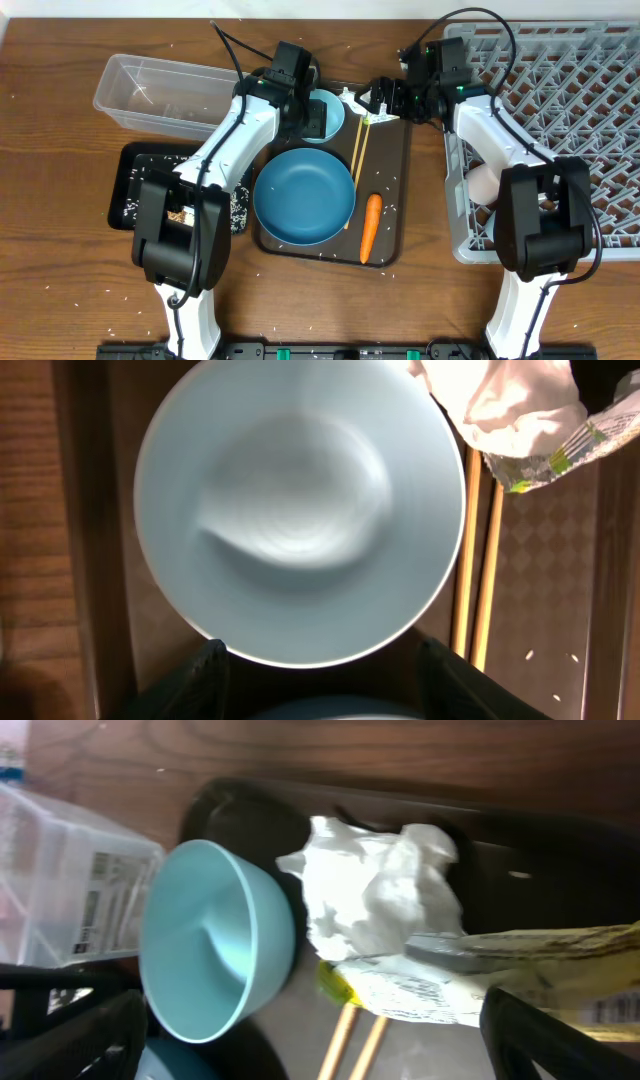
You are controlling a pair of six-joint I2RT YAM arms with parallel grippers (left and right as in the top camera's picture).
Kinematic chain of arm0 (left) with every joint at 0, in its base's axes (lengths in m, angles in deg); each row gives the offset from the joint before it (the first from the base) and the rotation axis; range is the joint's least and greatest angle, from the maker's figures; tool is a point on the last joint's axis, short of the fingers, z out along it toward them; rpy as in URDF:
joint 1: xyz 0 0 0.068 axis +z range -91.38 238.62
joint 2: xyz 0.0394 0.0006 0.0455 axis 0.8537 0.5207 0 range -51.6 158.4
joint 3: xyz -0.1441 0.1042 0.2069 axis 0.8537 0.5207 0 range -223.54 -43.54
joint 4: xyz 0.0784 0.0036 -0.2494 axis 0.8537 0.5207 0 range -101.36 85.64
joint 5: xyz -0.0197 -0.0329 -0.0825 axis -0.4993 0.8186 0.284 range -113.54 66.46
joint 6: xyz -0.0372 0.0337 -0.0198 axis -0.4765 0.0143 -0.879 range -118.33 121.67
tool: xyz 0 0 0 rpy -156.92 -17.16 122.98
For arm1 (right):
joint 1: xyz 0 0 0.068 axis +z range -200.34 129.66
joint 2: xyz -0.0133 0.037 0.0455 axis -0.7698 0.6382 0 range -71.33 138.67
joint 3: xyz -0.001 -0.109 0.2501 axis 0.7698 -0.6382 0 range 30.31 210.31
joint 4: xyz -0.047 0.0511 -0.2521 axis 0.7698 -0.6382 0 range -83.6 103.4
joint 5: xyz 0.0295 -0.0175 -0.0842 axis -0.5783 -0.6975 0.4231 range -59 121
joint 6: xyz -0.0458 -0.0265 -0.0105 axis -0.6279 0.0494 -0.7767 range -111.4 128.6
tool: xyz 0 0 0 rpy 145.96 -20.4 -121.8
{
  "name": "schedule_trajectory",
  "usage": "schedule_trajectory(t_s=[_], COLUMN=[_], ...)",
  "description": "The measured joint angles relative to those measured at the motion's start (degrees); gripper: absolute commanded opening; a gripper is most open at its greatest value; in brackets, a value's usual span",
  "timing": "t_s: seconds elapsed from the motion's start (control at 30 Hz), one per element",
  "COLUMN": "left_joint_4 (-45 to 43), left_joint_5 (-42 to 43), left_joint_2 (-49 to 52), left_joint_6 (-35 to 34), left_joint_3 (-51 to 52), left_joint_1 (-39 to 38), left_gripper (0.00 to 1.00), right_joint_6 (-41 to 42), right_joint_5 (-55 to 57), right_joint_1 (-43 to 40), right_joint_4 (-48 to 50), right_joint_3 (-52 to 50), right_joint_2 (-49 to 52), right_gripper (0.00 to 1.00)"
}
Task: Sort waste into correct bins and load items into the dishwasher rack
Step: 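Grasp the small blue bowl rim with the right gripper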
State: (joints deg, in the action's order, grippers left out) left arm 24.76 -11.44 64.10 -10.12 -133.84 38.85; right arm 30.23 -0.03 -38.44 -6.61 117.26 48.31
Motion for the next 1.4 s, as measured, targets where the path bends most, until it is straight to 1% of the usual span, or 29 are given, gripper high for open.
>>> schedule_trajectory(t_s=[0.07, 0.17, 0.2, 0.3, 0.33, 0.4, 0.53, 0.57, 0.6, 0.83, 0.97, 1.17, 1.23, 1.33, 1.37, 1.4], left_joint_4=[0.04, 0.46, 0.70, 1.55, 1.95, 3.06, 4.63, 4.98, 5.25, 6.12, 6.36, 6.43, 6.58, 7.15, 7.28, 7.32], left_joint_5=[-0.70, -1.05, -1.14, -1.46, -1.57, -1.84, -2.03, -2.03, -2.03, -2.03, -2.03, -2.03, -2.03, -2.03, -2.03, -2.03], left_joint_2=[0.00, -0.02, -0.09, -0.87, -1.51, -3.23, -6.80, -7.30, -7.50, -7.37, -7.37, -7.37, -7.37, -7.37, -7.37, -7.37], left_joint_6=[-0.02, -1.25, -1.86, -3.30, -3.45, -3.74, -4.04, -4.09, -4.13, -4.13, -4.20, -4.50, -4.50, -4.50, -4.50, -4.50], left_joint_3=[0.00, 0.00, 0.00, 0.04, 0.07, 0.09, 0.09, 0.09, 0.09, 0.31, 0.33, 0.46, 0.50, 0.50, 0.52, 0.57], left_joint_1=[0.07, 0.70, 1.07, 3.19, 3.91, 5.22, 6.45, 6.43, 6.43, 6.32, 6.32, 6.32, 6.32, 6.32, 6.32, 6.32], left_gripper=[0.61, 0.60, 0.60, 0.61, 0.61, 0.62, 0.66, 0.67, 0.67, 0.68, 0.73, 0.75, 0.75, 0.75, 0.75, 0.82], right_joint_6=[-0.09, 0.76, 1.09, 1.99, 2.14, 2.89, 3.80, 3.91, 4.04, 4.39, 4.79, 5.16, 5.20, 5.60, 5.60, 5.60], right_joint_5=[-0.52, 0.42, 1.44, 5.95, 7.26, 10.62, 16.76, 18.12, 19.26, 25.18, 26.25, 26.80, 26.80, 26.77, 26.75, 26.58], right_joint_1=[0.48, 2.21, 3.04, 6.34, 7.43, 9.86, 14.08, 14.97, 15.56, 17.88, 17.68, 17.53, 17.53, 17.53, 17.53, 17.53], right_joint_4=[0.59, 1.03, 0.98, 0.63, 0.57, 0.00, -1.11, -1.18, -1.18, -0.39, -0.24, 0.92, 1.11, 1.25, 1.36, 1.68], right_joint_3=[0.00, 0.00, 0.00, 0.00, 0.00, 0.00, 0.00, -0.02, -0.02, 0.00, 0.00, -0.02, -0.02, -0.02, -0.02, -0.02], right_joint_2=[0.00, 0.00, 0.00, 0.00, 0.00, 0.00, 0.00, 0.00, 0.00, 1.16, 3.15, 4.28, 4.28, 4.37, 4.39, 4.39], right_gripper=[0.89, 0.86, 0.85, 0.75, 0.73, 0.66, 0.47, 0.43, 0.42, 0.40, 0.38, 0.36, 0.39, 0.47, 0.52, 0.56])
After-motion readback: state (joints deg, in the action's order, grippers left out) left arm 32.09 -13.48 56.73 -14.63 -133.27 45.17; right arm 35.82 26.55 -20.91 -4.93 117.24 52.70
